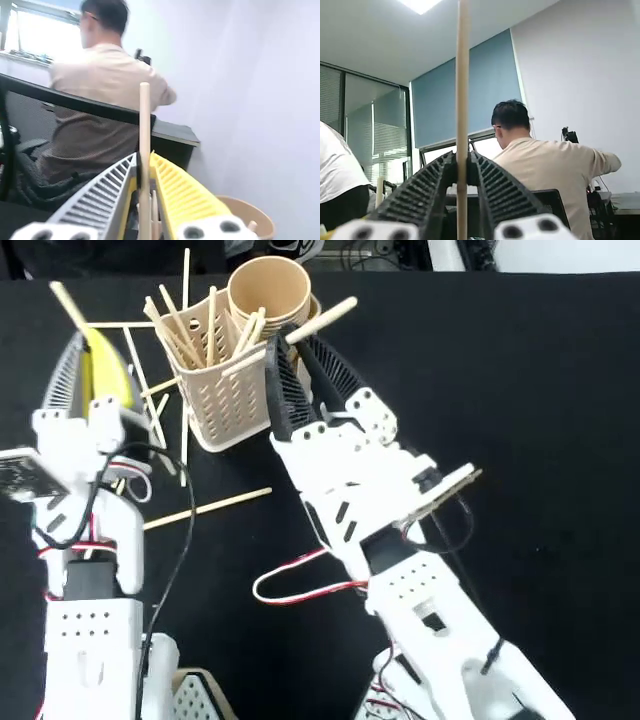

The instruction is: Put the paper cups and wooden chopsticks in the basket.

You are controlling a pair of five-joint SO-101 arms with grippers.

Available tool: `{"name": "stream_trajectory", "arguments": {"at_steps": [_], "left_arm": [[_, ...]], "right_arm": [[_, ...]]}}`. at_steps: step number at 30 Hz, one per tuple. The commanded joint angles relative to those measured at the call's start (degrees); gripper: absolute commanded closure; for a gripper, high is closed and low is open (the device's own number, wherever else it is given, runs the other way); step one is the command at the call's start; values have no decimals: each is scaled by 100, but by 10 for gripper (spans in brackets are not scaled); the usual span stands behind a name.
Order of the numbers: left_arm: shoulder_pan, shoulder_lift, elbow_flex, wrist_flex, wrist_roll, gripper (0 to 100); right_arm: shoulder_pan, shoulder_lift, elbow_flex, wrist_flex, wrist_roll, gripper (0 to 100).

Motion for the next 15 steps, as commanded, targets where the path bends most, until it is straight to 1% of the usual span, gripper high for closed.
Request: {"name": "stream_trajectory", "arguments": {"at_steps": [1,4,8,11,15], "left_arm": [[136,-88,110,-255,44,971],[127,-114,84,-273,53,971],[31,-123,-549,-255,202,971],[-84,-123,-1218,-123,202,972],[-233,-123,-2062,527,202,972]], "right_arm": [[70,382,110,-721,132,986],[53,778,303,-1486,475,986],[53,1165,497,-2215,730,986],[35,1288,576,-2444,712,986],[-44,1341,585,-2488,712,986]]}}
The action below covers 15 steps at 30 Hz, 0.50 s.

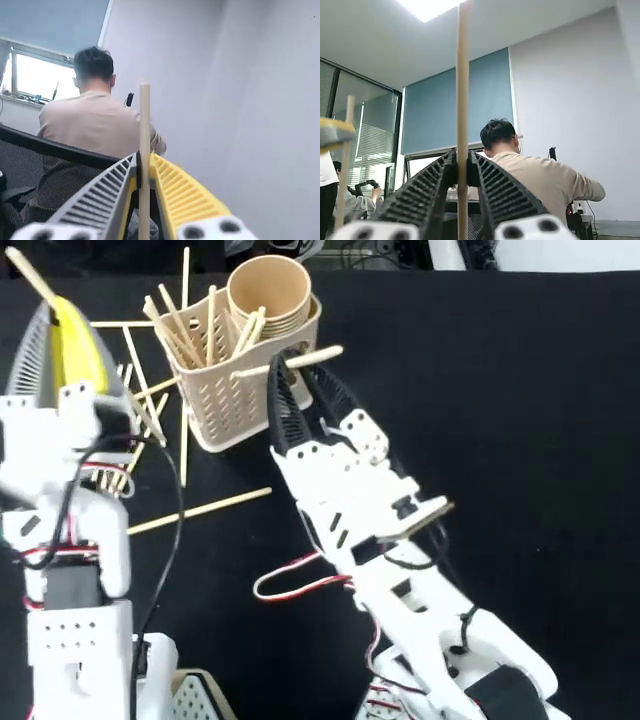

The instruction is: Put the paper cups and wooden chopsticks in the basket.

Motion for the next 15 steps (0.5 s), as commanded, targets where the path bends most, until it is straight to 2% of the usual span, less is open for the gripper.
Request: {"name": "stream_trajectory", "arguments": {"at_steps": [1,6,13,15], "left_arm": [[-119,-97,-1191,492,62,972],[127,-26,-1727,510,70,972],[646,229,-1763,492,70,971],[664,563,-1727,229,70,971]], "right_arm": [[-62,13,-22,-123,35,986],[-141,22,31,-79,35,986],[-580,382,110,-18,70,986],[-580,558,48,-18,70,986]]}}
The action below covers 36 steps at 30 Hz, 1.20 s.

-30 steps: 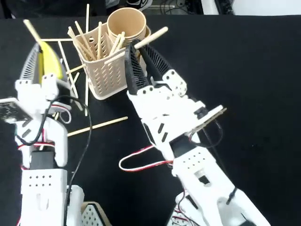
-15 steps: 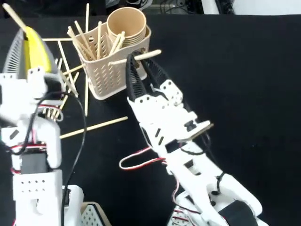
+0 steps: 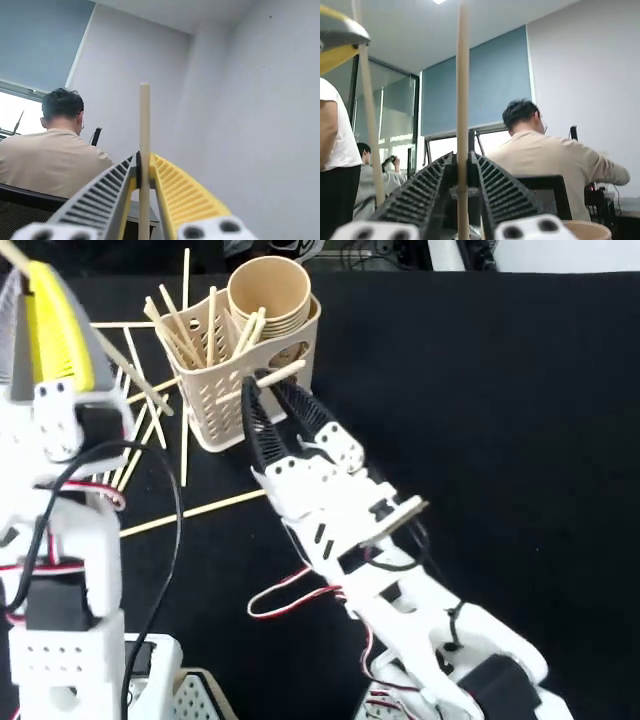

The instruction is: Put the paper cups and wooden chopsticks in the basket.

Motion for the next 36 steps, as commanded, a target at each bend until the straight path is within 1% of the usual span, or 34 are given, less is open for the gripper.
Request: {"name": "stream_trajectory", "arguments": {"at_steps": [1,3,5,8,10,16,21,23,27,31,35,36], "left_arm": [[119,668,-259,-484,26,971],[110,1143,-321,-914,79,971],[110,1574,-453,-1169,281,972],[101,2136,-708,-1196,431,972],[101,2435,-725,-1213,422,972],[145,3077,-664,-1231,369,971],[-4,3420,-708,-1231,264,971],[-4,3473,-760,-1240,255,971],[-57,3393,-1297,-1574,237,972],[-66,3270,-1982,-1433,193,972],[-57,3701,-2246,-1530,-273,972],[-57,3903,-2246,-1679,-334,972]], "right_arm": [[-88,189,-119,0,62,986],[-88,277,-145,-26,62,986],[-88,338,-136,-290,70,986],[-88,312,-31,-571,105,986],[-105,312,57,-651,264,986],[-220,312,356,-1099,316,986],[-580,312,532,-1231,976,986],[-615,312,532,-1231,993,986],[-607,312,523,-1231,1002,986],[-598,312,479,-1231,1011,986],[-607,312,479,-1371,1020,986],[-607,312,479,-1389,1020,986]]}}
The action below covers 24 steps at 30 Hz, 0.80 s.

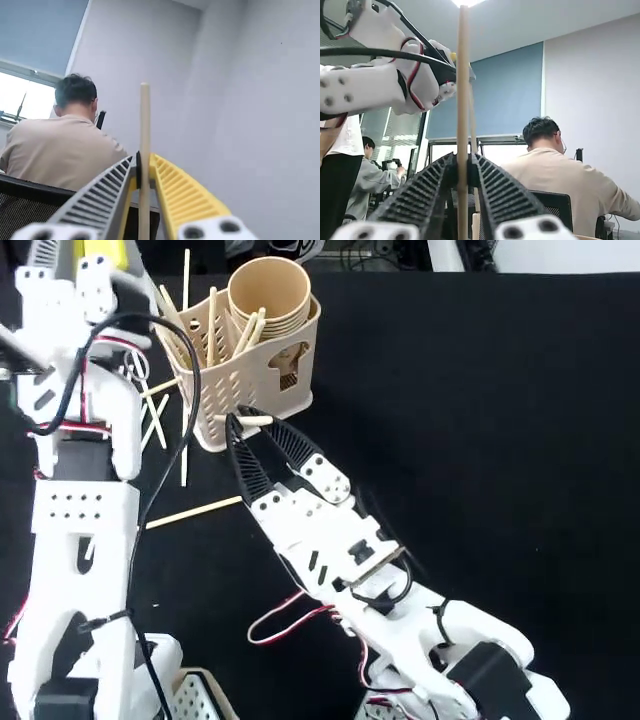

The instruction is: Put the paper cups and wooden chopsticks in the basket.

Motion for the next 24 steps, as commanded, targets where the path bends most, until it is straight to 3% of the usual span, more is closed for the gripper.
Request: {"name": "stream_trajectory", "arguments": {"at_steps": [1,7,15,18,20,24], "left_arm": [[-40,615,-453,-440,-369,972],[-13,1662,-145,-1002,-352,972],[-4,1679,1051,-1837,-387,968],[40,1503,1420,-1802,-325,903],[171,1134,1631,-1380,26,848],[207,9,1569,422,501,812]], "right_arm": [[-70,-13,-57,-132,44,986],[-53,13,-57,-123,44,986],[-44,-13,-66,-141,53,986],[70,-13,-207,-114,176,986],[97,-4,-286,-132,492,986],[70,-13,-488,-141,607,986]]}}
